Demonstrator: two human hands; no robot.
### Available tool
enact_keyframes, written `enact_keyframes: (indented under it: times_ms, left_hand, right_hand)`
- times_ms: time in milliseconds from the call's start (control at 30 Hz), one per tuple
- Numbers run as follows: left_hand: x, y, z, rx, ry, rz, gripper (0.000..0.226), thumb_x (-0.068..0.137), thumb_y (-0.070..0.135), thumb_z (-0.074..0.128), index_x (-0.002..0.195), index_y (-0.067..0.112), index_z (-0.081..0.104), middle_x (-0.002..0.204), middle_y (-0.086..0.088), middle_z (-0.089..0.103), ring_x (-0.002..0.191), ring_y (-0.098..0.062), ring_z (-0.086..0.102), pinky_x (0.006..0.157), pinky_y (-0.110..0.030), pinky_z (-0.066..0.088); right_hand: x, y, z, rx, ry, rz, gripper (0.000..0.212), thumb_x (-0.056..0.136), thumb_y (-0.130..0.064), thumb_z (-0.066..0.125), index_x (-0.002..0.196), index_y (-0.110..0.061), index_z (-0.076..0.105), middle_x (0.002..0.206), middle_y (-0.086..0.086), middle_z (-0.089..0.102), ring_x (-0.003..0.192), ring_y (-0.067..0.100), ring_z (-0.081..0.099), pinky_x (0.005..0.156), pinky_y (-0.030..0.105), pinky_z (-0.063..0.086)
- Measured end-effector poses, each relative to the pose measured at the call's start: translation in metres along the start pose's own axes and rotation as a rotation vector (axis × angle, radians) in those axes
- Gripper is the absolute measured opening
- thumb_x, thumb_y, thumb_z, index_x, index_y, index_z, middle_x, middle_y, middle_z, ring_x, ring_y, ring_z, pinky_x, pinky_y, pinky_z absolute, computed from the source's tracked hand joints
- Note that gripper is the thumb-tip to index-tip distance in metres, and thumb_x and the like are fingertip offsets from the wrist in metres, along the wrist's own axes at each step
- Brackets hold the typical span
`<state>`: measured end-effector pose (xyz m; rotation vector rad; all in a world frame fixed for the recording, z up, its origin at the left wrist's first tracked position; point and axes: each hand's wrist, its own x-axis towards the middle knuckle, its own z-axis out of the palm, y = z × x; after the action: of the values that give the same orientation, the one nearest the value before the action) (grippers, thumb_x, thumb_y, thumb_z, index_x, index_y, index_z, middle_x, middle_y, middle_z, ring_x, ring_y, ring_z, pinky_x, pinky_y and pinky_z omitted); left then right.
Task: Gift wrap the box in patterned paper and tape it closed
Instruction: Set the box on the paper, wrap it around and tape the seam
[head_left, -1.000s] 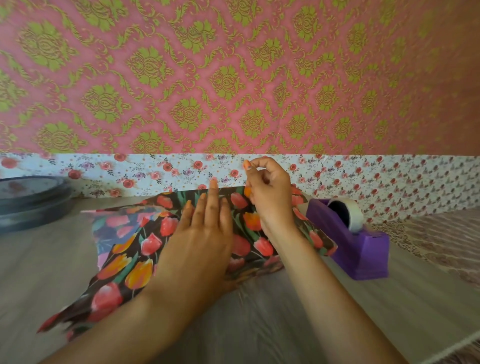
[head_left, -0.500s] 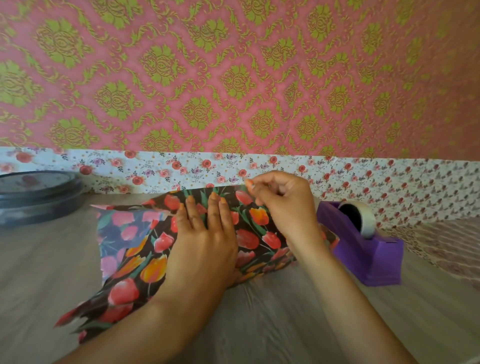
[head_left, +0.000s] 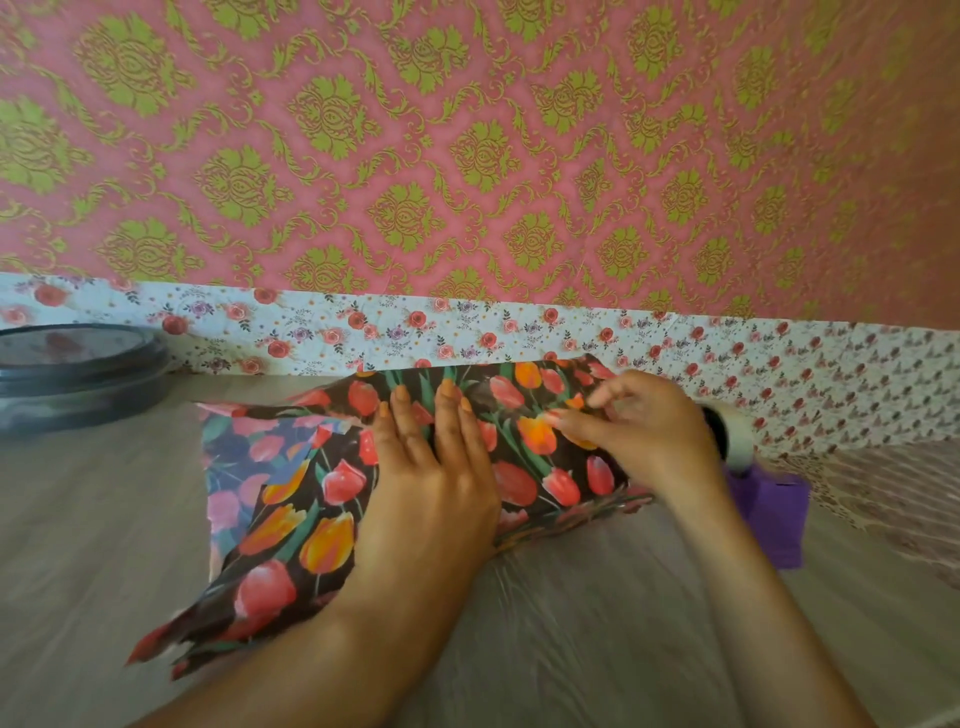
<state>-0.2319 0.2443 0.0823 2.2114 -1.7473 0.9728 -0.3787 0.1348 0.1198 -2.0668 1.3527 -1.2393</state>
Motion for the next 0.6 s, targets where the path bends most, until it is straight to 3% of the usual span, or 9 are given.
enact_keyframes:
  times_ms: [100, 167, 200, 300, 400, 500, 600]
  left_hand:
    - [-0.001, 0.0, 0.0, 0.019, 0.004, -0.008, 0.094, 0.044, 0.046, 0.09, 0.11, -0.015, 0.061, 0.113, -0.035, 0.059, 0.092, -0.058, 0.059, 0.072, -0.061, 0.052]
    - [-0.001, 0.001, 0.0, 0.037, 0.011, -0.003, 0.095, 0.045, 0.047, 0.089, 0.11, -0.015, 0.06, 0.113, -0.035, 0.059, 0.093, -0.059, 0.058, 0.073, -0.061, 0.052]
    - [-0.001, 0.002, -0.001, 0.044, 0.01, -0.001, 0.095, 0.045, 0.047, 0.089, 0.111, -0.015, 0.06, 0.114, -0.035, 0.059, 0.093, -0.059, 0.058, 0.074, -0.061, 0.052]
    - [-0.001, 0.002, 0.0, 0.046, 0.008, 0.0, 0.09, 0.049, 0.045, 0.088, 0.111, -0.014, 0.061, 0.114, -0.034, 0.06, 0.094, -0.058, 0.058, 0.075, -0.061, 0.052]
    - [0.0, 0.0, 0.002, 0.058, -0.006, 0.0, 0.094, 0.046, 0.051, 0.087, 0.11, -0.013, 0.062, 0.112, -0.032, 0.061, 0.093, -0.057, 0.06, 0.074, -0.059, 0.053]
    - [0.001, -0.001, 0.001, 0.066, -0.015, -0.009, 0.103, 0.041, 0.061, 0.084, 0.11, -0.013, 0.062, 0.112, -0.032, 0.062, 0.092, -0.056, 0.061, 0.074, -0.058, 0.053]
    - [0.001, -0.002, 0.0, 0.077, -0.043, 0.023, 0.101, 0.044, 0.061, 0.083, 0.11, -0.012, 0.063, 0.113, -0.031, 0.062, 0.092, -0.055, 0.061, 0.074, -0.057, 0.053]
  right_hand:
    - [-0.006, 0.012, -0.019, -0.029, 0.05, -0.084, 0.021, 0.07, -0.033, 0.078, 0.083, -0.022, 0.067, 0.066, -0.009, 0.059, 0.066, 0.01, 0.059, 0.056, 0.021, 0.04]
    - [-0.011, 0.001, -0.014, -0.016, 0.092, -0.235, 0.013, 0.08, -0.023, 0.07, 0.093, -0.024, 0.07, 0.071, -0.016, 0.058, 0.075, 0.01, 0.06, 0.062, 0.012, 0.041]
    - [-0.014, -0.006, -0.006, -0.043, 0.09, -0.335, 0.018, 0.085, -0.022, 0.065, 0.102, -0.026, 0.07, 0.078, -0.016, 0.058, 0.083, 0.012, 0.059, 0.071, 0.013, 0.042]
    - [-0.023, -0.02, 0.028, -0.269, 0.062, -0.559, 0.033, 0.09, -0.029, 0.049, 0.12, -0.033, 0.062, 0.115, -0.003, 0.055, 0.107, 0.02, 0.047, 0.091, 0.034, 0.039]
    - [-0.025, -0.018, 0.042, -0.364, 0.002, -0.473, 0.036, 0.092, -0.037, 0.042, 0.125, -0.045, 0.054, 0.143, -0.001, 0.037, 0.131, 0.023, 0.03, 0.106, 0.043, 0.026]
    - [-0.015, -0.004, 0.032, -0.357, 0.001, -0.3, 0.033, 0.095, -0.04, 0.044, 0.125, -0.054, 0.048, 0.15, -0.003, 0.026, 0.139, 0.022, 0.018, 0.11, 0.045, 0.018]
    - [-0.013, -0.002, 0.023, -0.291, 0.008, -0.298, 0.031, 0.093, -0.046, 0.044, 0.124, -0.05, 0.051, 0.15, 0.0, 0.028, 0.139, 0.026, 0.019, 0.113, 0.048, 0.019]
